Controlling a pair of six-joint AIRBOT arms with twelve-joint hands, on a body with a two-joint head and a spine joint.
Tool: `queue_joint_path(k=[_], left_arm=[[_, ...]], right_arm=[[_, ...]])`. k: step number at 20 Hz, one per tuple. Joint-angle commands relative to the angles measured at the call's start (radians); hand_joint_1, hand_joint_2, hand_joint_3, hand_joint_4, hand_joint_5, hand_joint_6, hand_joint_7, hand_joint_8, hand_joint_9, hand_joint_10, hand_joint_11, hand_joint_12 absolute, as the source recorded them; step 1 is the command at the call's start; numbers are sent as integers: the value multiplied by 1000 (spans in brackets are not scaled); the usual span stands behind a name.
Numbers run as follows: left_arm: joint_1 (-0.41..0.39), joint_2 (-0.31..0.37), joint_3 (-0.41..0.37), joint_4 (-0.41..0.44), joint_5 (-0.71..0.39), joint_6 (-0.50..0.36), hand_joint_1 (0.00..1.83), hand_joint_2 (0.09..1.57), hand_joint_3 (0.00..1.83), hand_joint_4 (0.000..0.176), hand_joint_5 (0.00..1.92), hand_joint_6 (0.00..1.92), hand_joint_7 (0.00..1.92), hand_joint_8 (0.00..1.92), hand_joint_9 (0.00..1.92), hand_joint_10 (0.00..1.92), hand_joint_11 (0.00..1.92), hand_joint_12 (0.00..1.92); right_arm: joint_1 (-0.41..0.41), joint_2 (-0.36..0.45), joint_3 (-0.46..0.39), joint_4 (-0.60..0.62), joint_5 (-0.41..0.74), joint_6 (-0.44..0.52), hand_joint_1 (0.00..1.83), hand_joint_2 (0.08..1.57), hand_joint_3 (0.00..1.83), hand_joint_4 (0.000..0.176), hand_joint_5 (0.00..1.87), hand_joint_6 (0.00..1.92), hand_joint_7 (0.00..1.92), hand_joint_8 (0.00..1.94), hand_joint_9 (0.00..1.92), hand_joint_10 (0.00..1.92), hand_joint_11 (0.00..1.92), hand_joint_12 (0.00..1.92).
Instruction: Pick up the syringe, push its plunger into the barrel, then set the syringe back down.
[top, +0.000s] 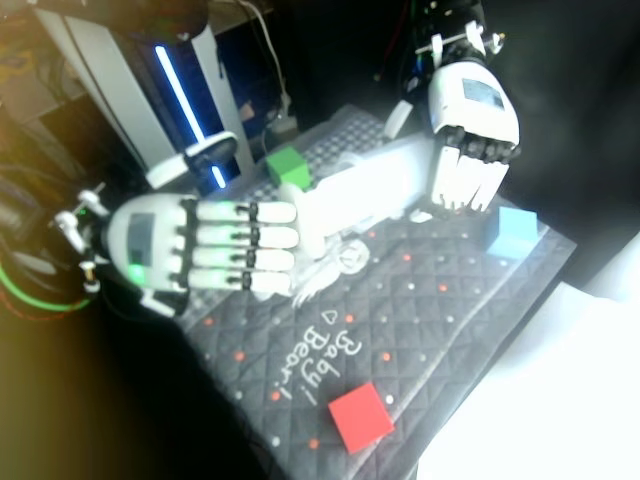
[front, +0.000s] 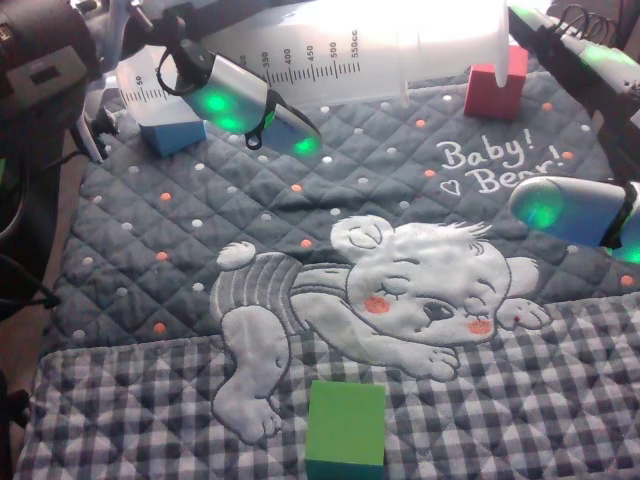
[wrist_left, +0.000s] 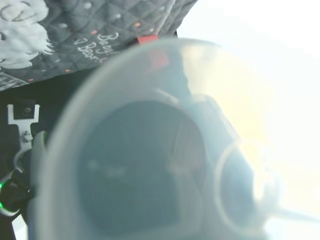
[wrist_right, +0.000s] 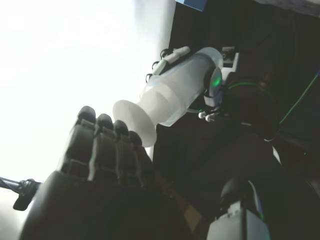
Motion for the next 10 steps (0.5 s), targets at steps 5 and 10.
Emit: queue_joint_path(k=[5,10], left_arm=[[-45,-40,15,-20,-124,-14,1456,1140,0,0,1209,1921,1420,1921,1510,1921,1536,1921],[-55,-56,26,-12,-107,-14,1474,1142,0,0,1201,1921,1443,1921,1476,1921,1357,1921]], right_arm=[[32,-15,2,-65,85,8,101,856,2,0,0,0,0,0,0,0,0,0],[44,-21,4,-76,81,9,104,876,4,0,0,0,0,0,0,0,0,0]])
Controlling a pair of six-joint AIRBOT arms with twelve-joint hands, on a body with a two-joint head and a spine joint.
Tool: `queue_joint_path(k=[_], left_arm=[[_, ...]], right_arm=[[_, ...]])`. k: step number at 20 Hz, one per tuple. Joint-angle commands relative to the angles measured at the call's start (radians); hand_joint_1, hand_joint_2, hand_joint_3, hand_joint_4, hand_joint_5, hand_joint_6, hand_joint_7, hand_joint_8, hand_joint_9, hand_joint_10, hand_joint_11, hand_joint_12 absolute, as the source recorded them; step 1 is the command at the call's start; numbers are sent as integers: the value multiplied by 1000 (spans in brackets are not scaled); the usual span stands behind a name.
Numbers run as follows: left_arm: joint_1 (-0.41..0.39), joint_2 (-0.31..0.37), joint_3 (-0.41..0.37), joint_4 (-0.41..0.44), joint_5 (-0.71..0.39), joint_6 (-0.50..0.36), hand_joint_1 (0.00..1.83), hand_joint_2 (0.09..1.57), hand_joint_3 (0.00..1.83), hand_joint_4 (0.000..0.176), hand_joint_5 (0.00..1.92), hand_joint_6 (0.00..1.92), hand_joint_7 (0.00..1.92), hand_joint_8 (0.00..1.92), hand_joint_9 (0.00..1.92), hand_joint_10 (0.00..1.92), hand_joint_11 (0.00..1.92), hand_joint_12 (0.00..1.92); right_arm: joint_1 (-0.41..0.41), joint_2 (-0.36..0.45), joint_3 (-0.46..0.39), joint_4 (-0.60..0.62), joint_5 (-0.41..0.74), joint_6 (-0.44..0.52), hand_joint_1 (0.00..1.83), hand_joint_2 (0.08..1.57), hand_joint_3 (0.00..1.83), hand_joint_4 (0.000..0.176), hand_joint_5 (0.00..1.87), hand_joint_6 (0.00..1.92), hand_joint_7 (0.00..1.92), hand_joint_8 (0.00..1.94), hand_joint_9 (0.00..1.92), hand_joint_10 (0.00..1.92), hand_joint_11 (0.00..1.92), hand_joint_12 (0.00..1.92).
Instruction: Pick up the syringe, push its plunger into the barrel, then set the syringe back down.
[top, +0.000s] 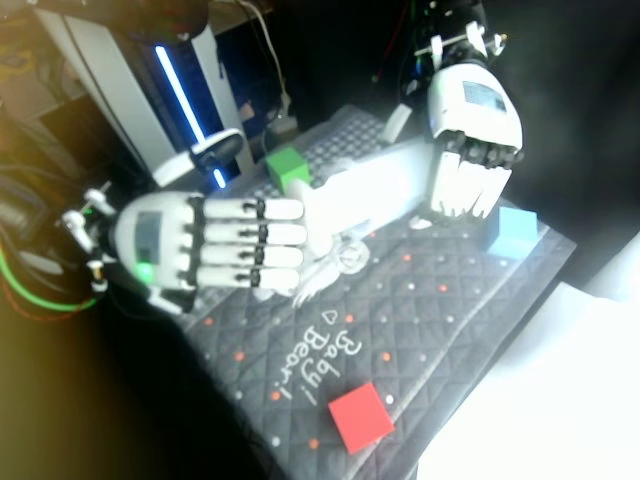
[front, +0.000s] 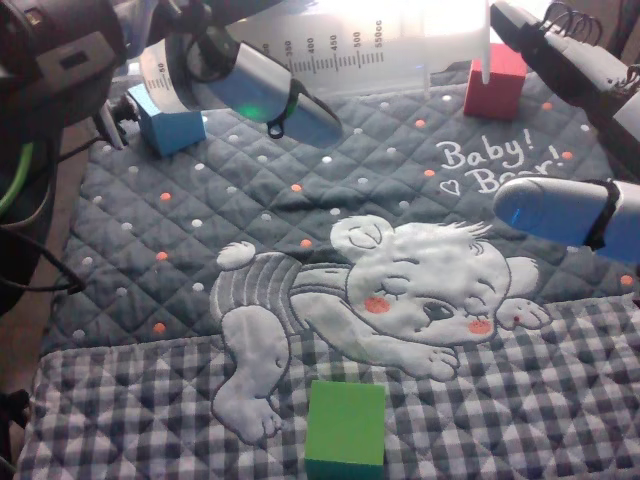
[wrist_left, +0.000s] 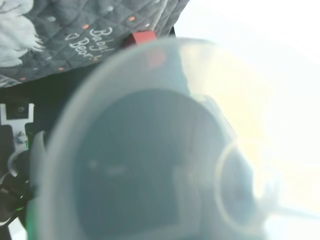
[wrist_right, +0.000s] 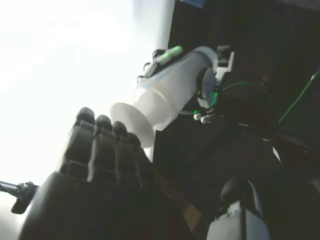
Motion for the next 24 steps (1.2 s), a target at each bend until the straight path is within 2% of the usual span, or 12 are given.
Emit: queue_joint_path(k=[1,4,8,10,11,13,15,18,20,24], left_arm=[[-24,-12,2,-32,-126,-14,1511,1135,0,0,1203,1921,1452,1921,1511,1921,1478,1921],[-28,-21,6,-27,-123,-14,1526,1128,0,0,1168,1921,1430,1921,1527,1921,1566,1921],[-34,-27,7,-13,-115,-14,1476,1139,1,0,1161,1921,1427,1921,1507,1921,1508,1921],[-35,-28,7,-8,-109,-14,1496,1140,1,0,1166,1921,1439,1921,1540,1921,1564,1921],[-34,-28,8,-8,-108,-14,1493,1141,1,0,1167,1921,1441,1921,1541,1921,1571,1921],[-34,-28,10,-6,-105,-14,1487,1143,2,0,1164,1921,1437,1921,1531,1921,1548,1921],[-33,-23,10,3,-95,-14,1472,1142,1,0,1168,1921,1450,1921,1542,1921,1541,1921],[-27,-16,17,17,-71,-14,1517,1113,0,0,1179,1921,1428,1921,1525,1921,1569,1921],[-23,-12,22,10,-73,-14,1507,1117,0,0,1161,1921,1401,1921,1503,1921,1556,1921],[-21,-2,32,10,-44,-14,1527,1122,0,0,1171,1921,1406,1921,1506,1921,1546,1921]], right_arm=[[17,-8,-2,-60,102,5,95,876,4,0,0,0,0,0,0,0,0,0],[22,-11,0,-65,100,5,145,894,7,0,0,0,0,0,0,0,0,0],[24,-14,1,-66,97,5,117,904,7,0,0,0,0,0,0,0,0,0],[24,-13,3,-65,97,9,201,916,9,0,0,0,0,0,0,0,0,0],[24,-12,4,-65,97,9,187,879,0,0,0,0,0,0,0,0,0,0],[25,-7,4,-65,97,9,83,911,7,0,0,0,0,0,0,0,0,0],[25,14,3,-65,97,11,115,891,0,0,0,0,0,0,0,0,0,0],[25,58,-3,-73,96,11,86,948,17,0,0,0,0,0,0,0,0,0],[25,69,-8,-73,96,11,134,920,0,0,0,0,0,0,0,0,0,0],[25,89,-10,-72,96,11,90,894,0,0,0,0,0,0,0,0,0,0]])
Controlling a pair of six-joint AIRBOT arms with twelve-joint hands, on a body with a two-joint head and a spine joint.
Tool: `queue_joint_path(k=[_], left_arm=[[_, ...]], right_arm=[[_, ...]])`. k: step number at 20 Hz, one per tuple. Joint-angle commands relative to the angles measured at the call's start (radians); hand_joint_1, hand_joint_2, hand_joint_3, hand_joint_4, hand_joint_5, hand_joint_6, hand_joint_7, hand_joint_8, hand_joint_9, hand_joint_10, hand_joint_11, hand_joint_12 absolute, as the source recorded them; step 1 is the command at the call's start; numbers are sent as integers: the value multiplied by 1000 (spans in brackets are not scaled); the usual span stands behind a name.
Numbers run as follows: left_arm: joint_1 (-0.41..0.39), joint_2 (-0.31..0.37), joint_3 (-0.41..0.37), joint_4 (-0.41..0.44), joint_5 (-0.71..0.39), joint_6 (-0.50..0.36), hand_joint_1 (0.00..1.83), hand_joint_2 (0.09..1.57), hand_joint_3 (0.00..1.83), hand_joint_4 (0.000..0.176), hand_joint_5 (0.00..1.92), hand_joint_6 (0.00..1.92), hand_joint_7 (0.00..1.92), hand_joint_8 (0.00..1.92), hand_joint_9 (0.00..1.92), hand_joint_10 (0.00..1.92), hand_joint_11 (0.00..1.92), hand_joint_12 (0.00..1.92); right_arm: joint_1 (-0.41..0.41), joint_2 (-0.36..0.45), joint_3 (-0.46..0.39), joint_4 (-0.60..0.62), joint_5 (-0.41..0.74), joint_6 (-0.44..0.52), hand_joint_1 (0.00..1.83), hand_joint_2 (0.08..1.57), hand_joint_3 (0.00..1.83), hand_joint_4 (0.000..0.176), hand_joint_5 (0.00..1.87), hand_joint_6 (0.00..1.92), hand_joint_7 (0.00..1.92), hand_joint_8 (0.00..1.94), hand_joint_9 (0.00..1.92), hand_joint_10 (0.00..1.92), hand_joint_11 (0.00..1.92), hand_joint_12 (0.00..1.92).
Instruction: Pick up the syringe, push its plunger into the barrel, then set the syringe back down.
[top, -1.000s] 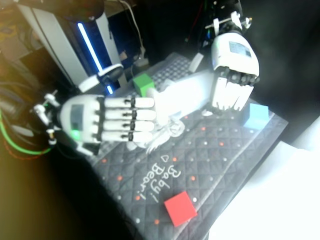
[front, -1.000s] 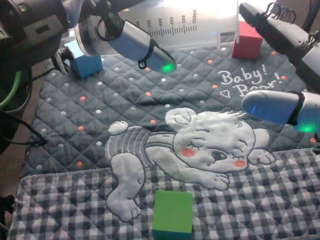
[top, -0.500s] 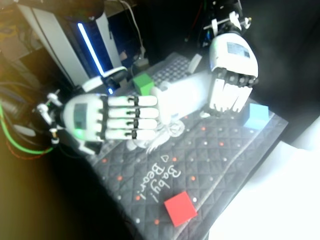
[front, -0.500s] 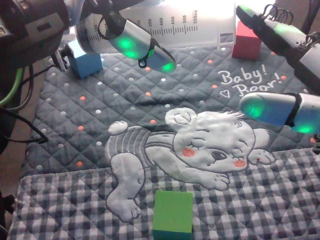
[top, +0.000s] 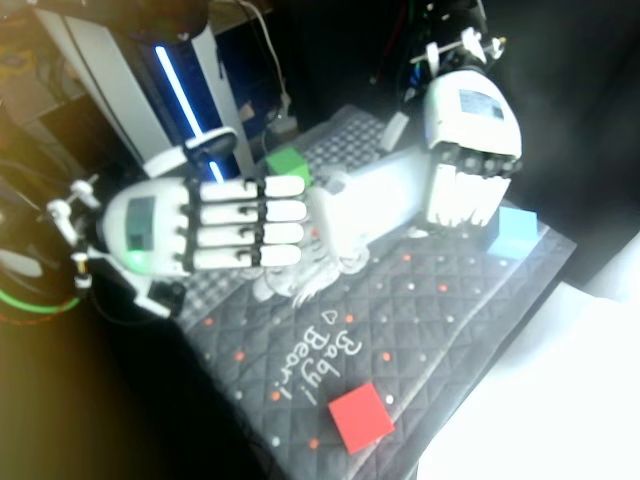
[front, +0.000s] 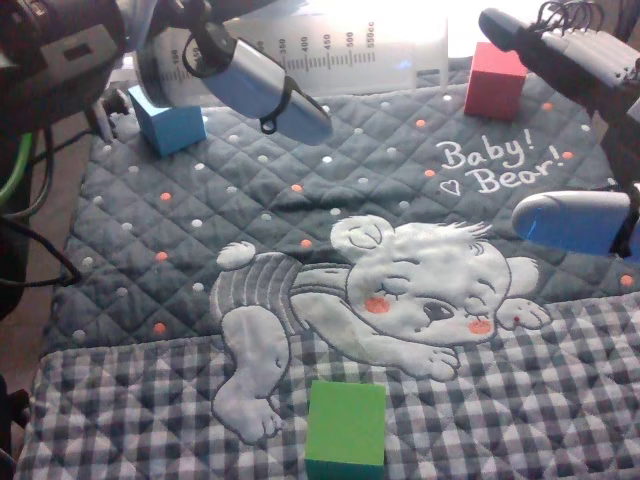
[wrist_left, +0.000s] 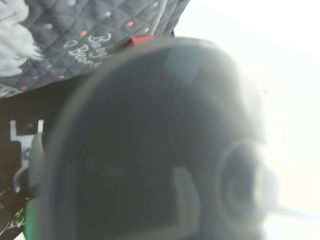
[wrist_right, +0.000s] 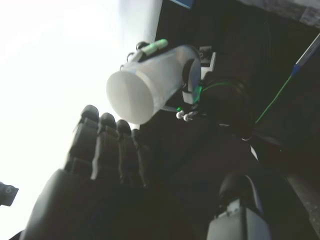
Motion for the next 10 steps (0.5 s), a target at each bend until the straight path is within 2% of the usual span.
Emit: queue_joint_path(k=[1,3,6,7,10], left_arm=[[-6,6,6,-28,-99,-8,1533,1118,0,0,1170,1921,1397,1921,1504,1921,1545,1921],[2,8,7,-24,-88,-8,1566,1117,0,0,1171,1921,1409,1921,1529,1921,1569,1921],[15,8,8,-17,-77,-8,1556,1115,0,0,1163,1921,1419,1921,1542,1921,1587,1921],[15,8,7,0,-61,-8,1542,1117,0,0,1158,1921,1430,1921,1547,1921,1587,1921],[14,7,-3,48,-29,-8,1562,1094,0,0,1177,1921,1428,1921,1536,1921,1578,1921]], right_arm=[[11,19,1,17,126,8,56,926,6,0,0,0,0,0,0,0,0,0],[17,38,0,15,126,8,95,953,13,0,0,0,0,0,0,0,0,0],[30,71,-11,11,126,-21,260,940,0,0,0,0,0,0,0,0,0,0],[39,85,-19,10,126,-42,254,871,0,0,0,0,0,0,0,0,11,4],[59,100,-20,10,126,-66,182,859,0,0,9,3,0,0,2,0,21,8]])
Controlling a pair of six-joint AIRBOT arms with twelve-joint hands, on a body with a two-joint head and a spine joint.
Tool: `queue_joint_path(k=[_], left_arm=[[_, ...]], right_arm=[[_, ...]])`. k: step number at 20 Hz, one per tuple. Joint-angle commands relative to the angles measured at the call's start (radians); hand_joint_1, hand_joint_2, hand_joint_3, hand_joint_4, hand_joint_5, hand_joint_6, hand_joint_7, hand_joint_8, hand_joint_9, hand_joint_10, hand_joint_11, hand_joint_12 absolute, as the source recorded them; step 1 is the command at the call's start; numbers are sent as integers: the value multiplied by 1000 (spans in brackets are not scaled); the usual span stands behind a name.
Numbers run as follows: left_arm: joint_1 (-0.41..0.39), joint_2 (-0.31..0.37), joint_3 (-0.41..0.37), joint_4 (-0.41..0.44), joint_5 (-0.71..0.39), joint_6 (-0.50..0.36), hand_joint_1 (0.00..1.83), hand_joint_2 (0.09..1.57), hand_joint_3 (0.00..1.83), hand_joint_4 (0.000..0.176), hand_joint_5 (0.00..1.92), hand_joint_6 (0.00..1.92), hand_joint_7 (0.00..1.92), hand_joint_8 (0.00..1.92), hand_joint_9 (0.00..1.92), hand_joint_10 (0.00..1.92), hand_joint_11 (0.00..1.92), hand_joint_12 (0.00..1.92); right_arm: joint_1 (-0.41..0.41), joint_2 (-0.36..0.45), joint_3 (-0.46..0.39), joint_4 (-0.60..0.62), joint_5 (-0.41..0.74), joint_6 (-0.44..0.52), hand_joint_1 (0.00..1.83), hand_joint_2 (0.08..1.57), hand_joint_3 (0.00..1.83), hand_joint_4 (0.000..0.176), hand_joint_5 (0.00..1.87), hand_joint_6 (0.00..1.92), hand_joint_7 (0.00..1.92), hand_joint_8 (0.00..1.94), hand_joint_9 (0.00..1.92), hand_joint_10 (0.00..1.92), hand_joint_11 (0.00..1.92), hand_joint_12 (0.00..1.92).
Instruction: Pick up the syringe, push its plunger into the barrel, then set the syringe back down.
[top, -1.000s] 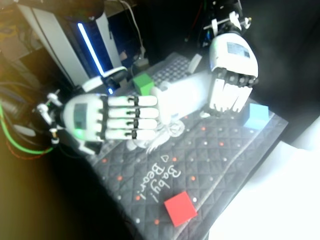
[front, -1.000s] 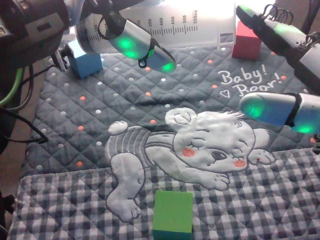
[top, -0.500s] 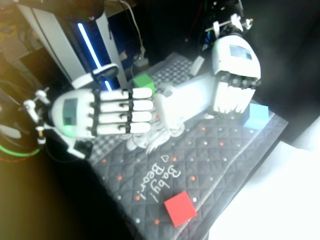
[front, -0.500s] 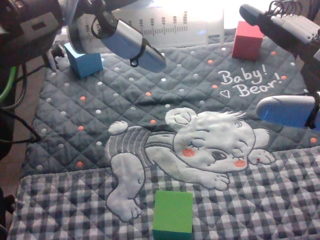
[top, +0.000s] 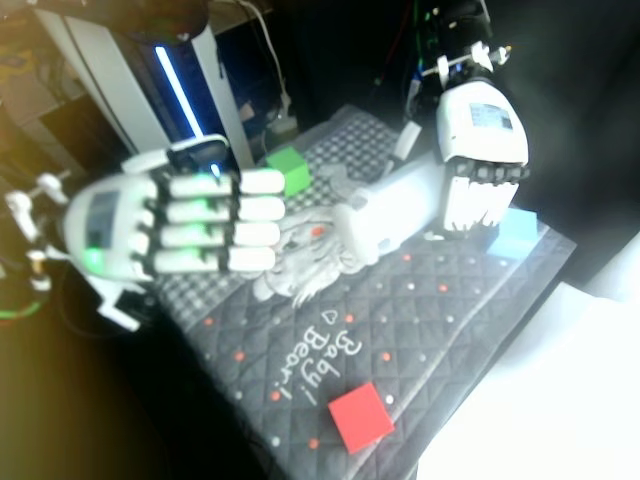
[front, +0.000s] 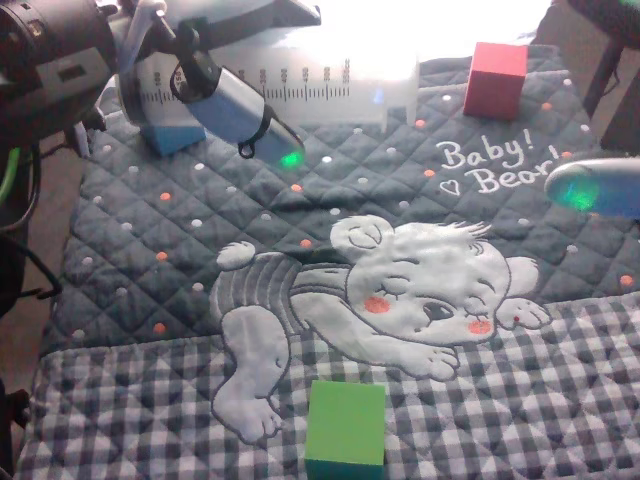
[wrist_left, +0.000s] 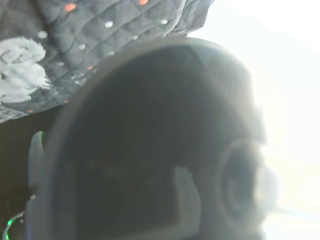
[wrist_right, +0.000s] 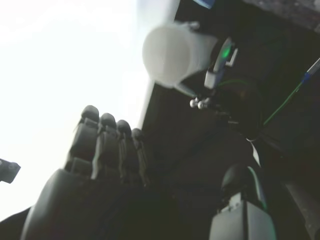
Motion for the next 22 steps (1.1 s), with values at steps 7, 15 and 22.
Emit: queue_joint_path(k=[7,15,22], left_arm=[[9,-16,-21,66,-47,-7,1536,1084,0,0,1128,1921,1389,1921,1502,1921,1551,1921],[46,-45,-24,110,-16,-7,1531,1094,1,0,1150,1921,1397,1921,1487,1921,1563,1921],[63,-48,-32,119,2,-7,1500,1101,3,0,1089,1921,1318,1921,1441,1921,1535,1921]], right_arm=[[29,15,-1,22,139,-12,15,871,6,0,0,0,0,0,0,0,0,0],[29,14,-4,25,157,-13,86,818,0,0,0,0,0,0,0,0,0,0],[29,14,-5,25,157,-13,90,875,10,0,0,0,0,0,0,0,4,2]])
